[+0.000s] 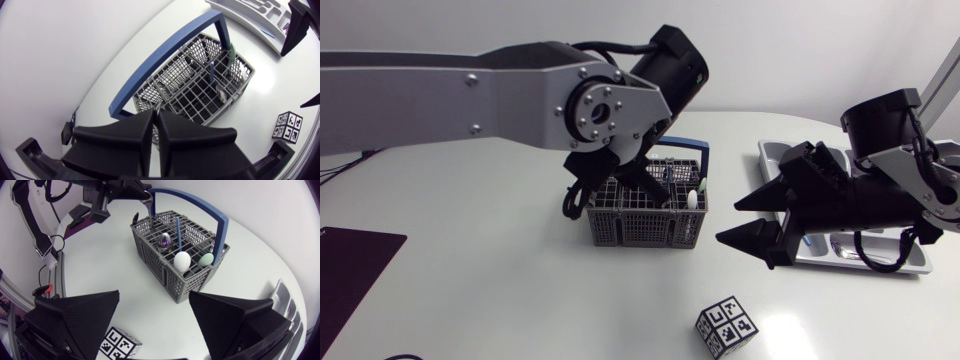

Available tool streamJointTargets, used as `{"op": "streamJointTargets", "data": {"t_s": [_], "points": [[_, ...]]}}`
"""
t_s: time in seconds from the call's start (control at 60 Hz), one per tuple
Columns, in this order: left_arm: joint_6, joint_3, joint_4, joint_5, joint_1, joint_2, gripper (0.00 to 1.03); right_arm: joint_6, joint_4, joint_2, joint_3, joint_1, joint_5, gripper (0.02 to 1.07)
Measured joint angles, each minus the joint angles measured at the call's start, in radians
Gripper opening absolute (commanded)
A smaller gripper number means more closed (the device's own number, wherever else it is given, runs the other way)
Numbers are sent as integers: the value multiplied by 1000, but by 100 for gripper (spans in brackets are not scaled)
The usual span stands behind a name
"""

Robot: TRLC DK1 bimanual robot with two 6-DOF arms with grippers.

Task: Transfer all utensils from the basket to the drawer tray.

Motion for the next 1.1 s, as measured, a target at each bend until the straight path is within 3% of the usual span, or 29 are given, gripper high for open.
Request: {"op": "streamJointTargets", "data": {"t_s": [0.2,0.317,0.483,0.833,1.05,1.1], "points": [[18,-10,-1,-2,-8,-85,4,0,21,-5,-1,8,5,102],[19,-16,-1,37,-8,-153,4,3,26,-10,-1,20,7,102],[-11,-10,-35,199,-1,-259,4,33,50,-39,3,55,24,102],[-115,43,-167,575,99,-241,4,118,101,-52,76,263,192,97],[-151,70,-207,710,122,-183,4,156,159,7,123,382,317,92],[-156,70,-211,722,123,-175,4,161,166,27,128,401,332,87]]}}
